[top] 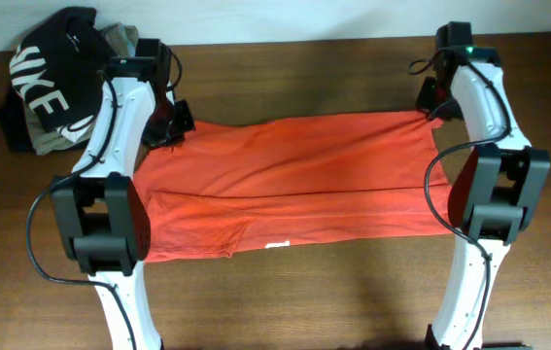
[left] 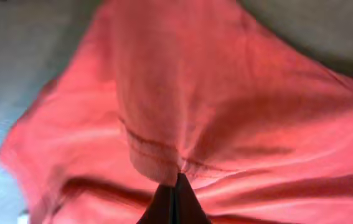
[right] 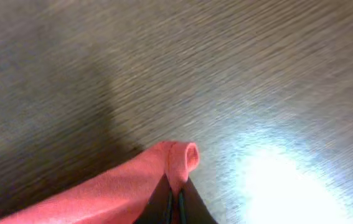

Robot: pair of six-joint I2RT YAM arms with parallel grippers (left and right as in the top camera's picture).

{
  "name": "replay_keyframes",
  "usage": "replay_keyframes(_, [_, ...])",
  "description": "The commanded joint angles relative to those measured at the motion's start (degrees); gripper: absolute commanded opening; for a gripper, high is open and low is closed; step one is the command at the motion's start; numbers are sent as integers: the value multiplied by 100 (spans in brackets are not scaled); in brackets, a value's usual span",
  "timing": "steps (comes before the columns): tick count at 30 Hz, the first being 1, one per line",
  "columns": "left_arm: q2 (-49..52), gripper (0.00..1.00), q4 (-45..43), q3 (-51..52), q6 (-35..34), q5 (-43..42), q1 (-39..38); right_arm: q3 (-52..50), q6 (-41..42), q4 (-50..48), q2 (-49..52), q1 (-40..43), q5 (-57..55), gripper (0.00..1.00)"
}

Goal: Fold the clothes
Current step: 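Fold the top edge down over the folded hem with both grippers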

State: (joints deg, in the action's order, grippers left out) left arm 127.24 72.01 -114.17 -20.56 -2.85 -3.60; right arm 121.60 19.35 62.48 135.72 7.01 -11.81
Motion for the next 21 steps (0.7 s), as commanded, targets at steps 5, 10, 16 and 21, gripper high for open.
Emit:
replay_keyframes(5, [-1056, 0, 848, -42, 96, 614, 28, 474, 107, 844, -197, 61, -17, 4])
replay_keyframes(10, [-1060, 0, 1661, -17, 48, 901, 28, 474, 107, 1482, -201, 59, -26, 4])
replay_keyframes(16, [-1060, 0, 2162, 199, 50, 986, 22, 474, 109, 2168, -487, 57, 286, 4])
replay_keyframes(21, [-1248, 0, 1681, 1220, 46, 962, 24, 472, 107, 3029, -798, 46, 448, 4])
